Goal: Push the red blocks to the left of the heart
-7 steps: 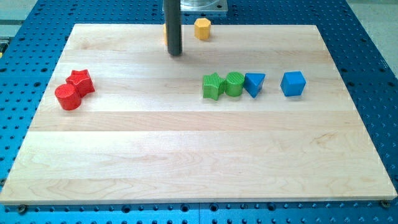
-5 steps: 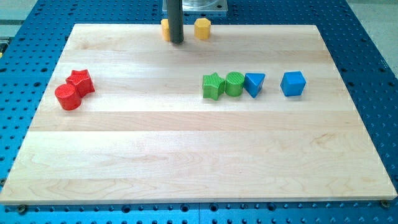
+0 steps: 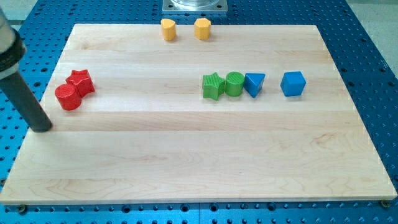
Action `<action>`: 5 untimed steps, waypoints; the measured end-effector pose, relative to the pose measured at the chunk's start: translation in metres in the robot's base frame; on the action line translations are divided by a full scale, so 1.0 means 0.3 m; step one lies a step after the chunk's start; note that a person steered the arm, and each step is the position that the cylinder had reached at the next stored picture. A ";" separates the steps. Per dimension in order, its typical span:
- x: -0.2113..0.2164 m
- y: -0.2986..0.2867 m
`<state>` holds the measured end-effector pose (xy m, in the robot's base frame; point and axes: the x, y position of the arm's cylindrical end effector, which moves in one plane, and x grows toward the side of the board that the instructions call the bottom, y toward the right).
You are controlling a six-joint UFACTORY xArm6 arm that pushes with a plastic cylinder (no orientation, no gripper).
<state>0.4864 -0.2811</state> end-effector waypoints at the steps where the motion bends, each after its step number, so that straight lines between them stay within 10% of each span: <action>1: -0.185 0.126; 5: -0.626 0.359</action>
<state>0.2984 -0.1735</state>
